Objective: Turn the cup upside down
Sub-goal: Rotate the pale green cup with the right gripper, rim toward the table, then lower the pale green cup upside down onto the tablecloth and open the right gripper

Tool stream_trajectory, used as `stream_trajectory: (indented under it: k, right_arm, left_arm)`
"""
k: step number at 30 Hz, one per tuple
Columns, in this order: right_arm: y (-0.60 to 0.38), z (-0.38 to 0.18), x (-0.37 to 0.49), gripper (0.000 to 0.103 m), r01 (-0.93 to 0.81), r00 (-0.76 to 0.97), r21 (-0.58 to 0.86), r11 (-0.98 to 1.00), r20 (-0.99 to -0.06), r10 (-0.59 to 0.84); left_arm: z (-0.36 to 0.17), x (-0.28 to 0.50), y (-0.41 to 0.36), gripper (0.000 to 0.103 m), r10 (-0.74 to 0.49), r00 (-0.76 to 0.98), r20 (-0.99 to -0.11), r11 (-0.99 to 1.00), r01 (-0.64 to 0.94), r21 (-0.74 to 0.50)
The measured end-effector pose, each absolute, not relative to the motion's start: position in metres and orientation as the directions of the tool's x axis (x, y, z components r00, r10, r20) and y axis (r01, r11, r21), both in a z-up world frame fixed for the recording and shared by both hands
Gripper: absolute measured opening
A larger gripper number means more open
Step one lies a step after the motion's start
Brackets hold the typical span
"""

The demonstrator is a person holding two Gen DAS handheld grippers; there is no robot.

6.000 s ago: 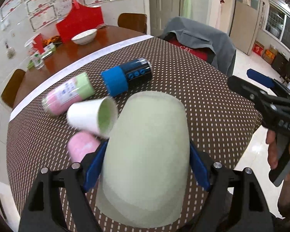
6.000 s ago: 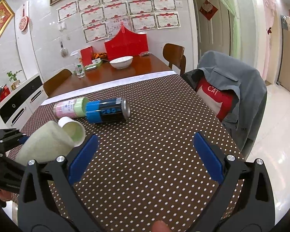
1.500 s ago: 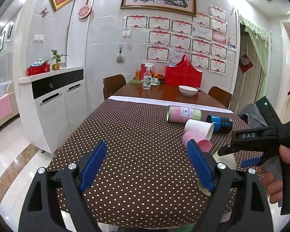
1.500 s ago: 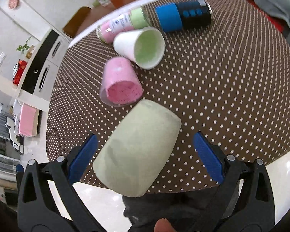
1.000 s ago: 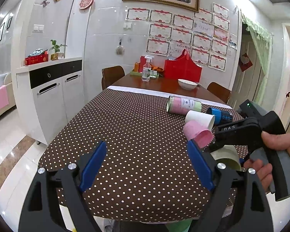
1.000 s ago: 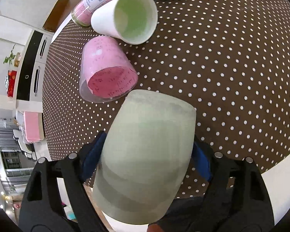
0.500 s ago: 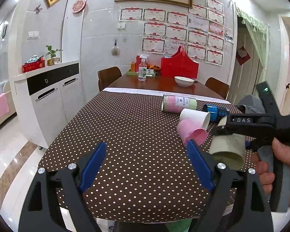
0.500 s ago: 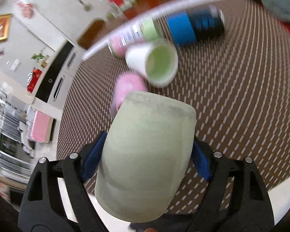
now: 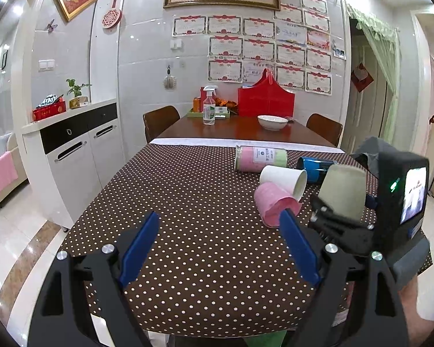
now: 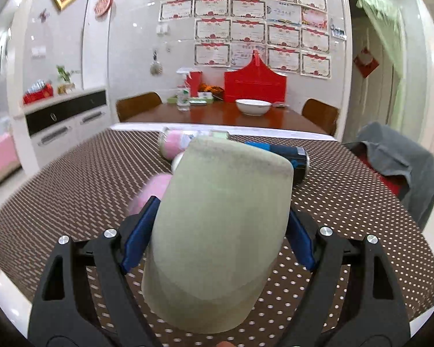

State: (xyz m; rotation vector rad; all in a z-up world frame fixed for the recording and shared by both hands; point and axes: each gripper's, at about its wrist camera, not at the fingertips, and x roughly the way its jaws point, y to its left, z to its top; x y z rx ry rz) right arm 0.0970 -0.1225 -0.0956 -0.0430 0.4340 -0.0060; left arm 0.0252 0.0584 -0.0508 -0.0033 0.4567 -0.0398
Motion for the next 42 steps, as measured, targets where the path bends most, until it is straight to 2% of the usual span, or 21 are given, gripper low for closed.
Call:
stream_trajectory:
  k: [3, 9, 11, 16, 30, 42]
  right_arm:
    - [-0.121, -0.105, 0.098, 0.08, -0.005, 0.896, -0.091, 0.996, -0.442, -0.036]
    - [-0.111, -0.104, 0.086, 0.081, -0.038, 0.907, -0.143, 0.989, -0.421, -0.026]
    - [-0.11, -0.102, 0.081, 0.087, -0.054, 0.907, -0.142, 0.988, -0.422, -0.011]
    - [-0.115, -0.095, 0.074, 0.097, -0.089, 0.896, -0.097, 0.991, -0.443, 0.037]
    - [-0.144, -0.047, 0.043, 0.097, -0.123, 0.9, 0.094, 0.988, -0.408, 0.151]
    - [-0.182, 0.001, -0.001, 0.097, -0.036, 0.922, 0.138, 0.99, -0.377, 0.086]
  left_arm:
    - [-0.054, 0.029, 0.055, 0.084, -0.038, 0.89, -0.453, 0.999, 0.039, -0.007]
    - [-0.057, 0.032, 0.051, 0.084, -0.039, 0.884, -0.466, 0.999, 0.043, -0.002]
    - [-0.057, 0.032, 0.05, 0.084, -0.039, 0.884, -0.466, 0.999, 0.044, -0.002]
    - [-0.057, 0.031, 0.049, 0.084, -0.037, 0.883, -0.468, 0.999, 0.042, 0.0]
    - [-0.035, 0.012, 0.038, 0.084, -0.038, 0.905, -0.424, 0.999, 0.048, 0.012]
    - [-0.007, -0.012, 0.01, 0.084, -0.036, 0.931, -0.362, 0.998, 0.052, 0.033]
